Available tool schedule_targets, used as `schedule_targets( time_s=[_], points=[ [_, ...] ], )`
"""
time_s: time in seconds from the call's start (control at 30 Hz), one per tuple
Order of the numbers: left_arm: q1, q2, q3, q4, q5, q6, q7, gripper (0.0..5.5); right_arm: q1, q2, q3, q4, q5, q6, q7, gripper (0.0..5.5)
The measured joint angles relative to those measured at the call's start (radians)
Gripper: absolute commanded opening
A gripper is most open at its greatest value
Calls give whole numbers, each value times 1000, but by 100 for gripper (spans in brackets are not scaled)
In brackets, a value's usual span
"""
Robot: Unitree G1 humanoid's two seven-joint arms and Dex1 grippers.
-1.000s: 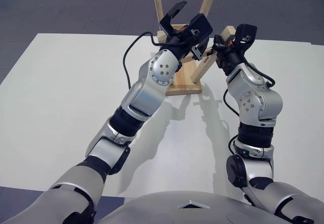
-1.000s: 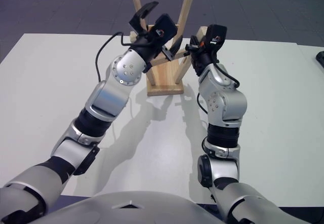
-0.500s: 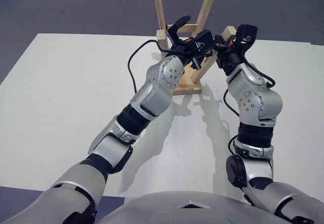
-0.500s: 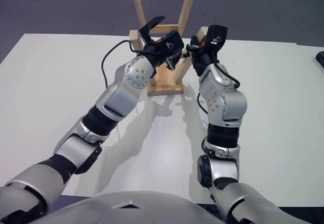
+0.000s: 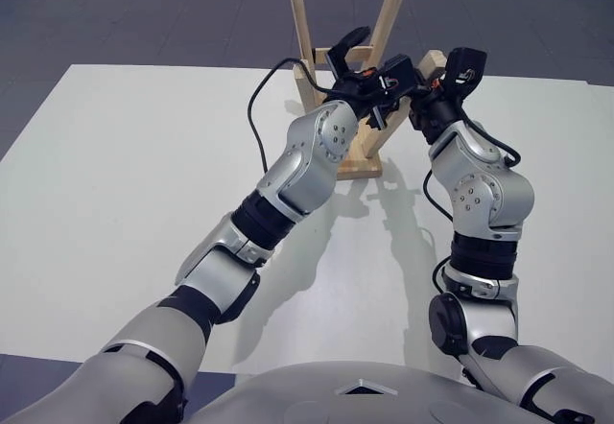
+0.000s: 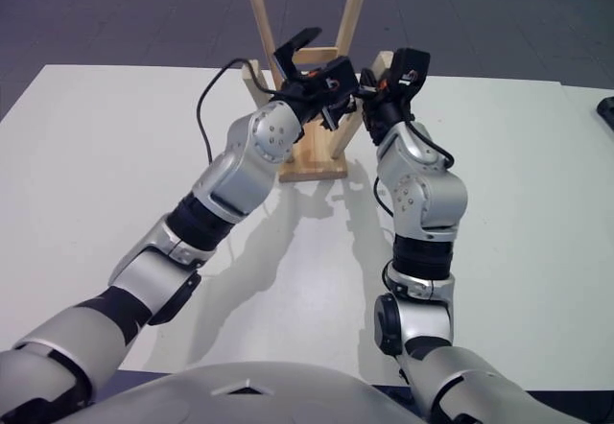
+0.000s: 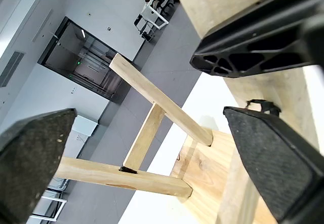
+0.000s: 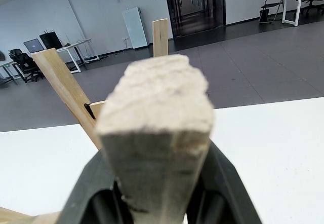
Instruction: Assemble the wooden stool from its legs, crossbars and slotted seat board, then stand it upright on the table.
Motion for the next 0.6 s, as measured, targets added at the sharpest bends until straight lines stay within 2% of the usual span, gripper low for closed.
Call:
schedule_targets(
  time_s=[0.17,0.3,0.47,0.6],
  points=[
    [-12,-24,42,42,-9,-3,9,540,-5,1,0,17,-7,-3,2,101],
    [-4,-36,126,93,-30,-37,109,540,-5,6,-1,10,-9,-10,10,101],
    [33,-26,121,65,-31,-121,134,540,-2,8,-1,8,-11,-10,12,101],
    [108,39,84,-77,-20,-190,69,540,5,8,-1,-2,-12,-10,12,101]
  ],
)
